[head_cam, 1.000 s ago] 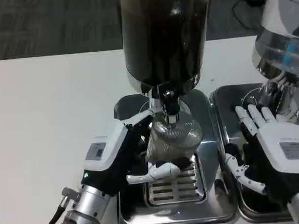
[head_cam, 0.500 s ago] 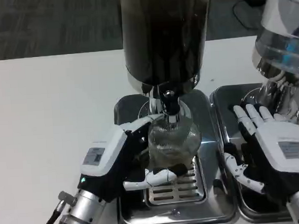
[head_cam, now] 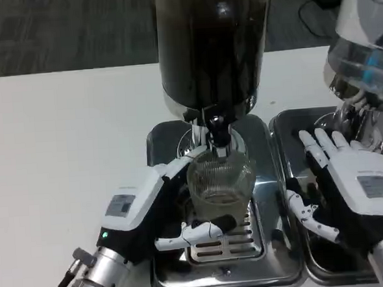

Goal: Grasp the cup under the faucet to collect the drink, then remove the cup.

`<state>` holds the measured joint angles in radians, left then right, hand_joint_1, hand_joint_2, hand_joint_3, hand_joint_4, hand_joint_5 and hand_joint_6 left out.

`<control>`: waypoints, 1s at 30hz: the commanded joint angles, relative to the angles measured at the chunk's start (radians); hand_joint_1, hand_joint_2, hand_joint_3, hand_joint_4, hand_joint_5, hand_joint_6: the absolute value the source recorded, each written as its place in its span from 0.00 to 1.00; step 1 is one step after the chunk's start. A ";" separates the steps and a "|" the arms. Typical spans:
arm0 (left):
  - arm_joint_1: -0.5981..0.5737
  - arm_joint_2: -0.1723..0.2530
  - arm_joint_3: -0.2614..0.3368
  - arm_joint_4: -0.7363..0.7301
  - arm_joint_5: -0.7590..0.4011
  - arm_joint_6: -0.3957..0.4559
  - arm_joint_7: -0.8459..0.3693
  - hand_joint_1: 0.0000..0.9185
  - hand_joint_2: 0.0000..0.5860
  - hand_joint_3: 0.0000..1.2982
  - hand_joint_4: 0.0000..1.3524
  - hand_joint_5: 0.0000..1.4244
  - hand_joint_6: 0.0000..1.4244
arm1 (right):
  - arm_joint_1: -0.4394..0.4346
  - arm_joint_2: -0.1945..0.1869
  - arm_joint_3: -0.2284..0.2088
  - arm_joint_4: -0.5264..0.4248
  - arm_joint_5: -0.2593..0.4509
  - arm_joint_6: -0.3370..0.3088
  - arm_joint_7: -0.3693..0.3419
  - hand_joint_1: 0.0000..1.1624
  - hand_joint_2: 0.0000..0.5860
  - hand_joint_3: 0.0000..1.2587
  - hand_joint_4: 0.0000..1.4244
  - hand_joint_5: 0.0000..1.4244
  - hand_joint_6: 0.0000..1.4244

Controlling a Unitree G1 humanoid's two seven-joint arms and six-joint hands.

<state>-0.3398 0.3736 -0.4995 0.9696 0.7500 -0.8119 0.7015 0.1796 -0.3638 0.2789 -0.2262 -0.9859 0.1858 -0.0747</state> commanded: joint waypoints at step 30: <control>0.317 0.154 0.307 -0.334 -0.276 0.014 -0.278 0.00 0.15 0.03 0.00 0.20 0.12 | 0.043 -0.083 -0.029 -0.045 0.003 -0.066 0.004 0.16 0.82 0.02 0.00 0.00 0.00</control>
<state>-0.0629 0.5285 -0.2239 0.6808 0.5006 -0.8277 0.4485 0.2058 -0.4156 0.2700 -0.2472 -0.9895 0.1489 -0.0636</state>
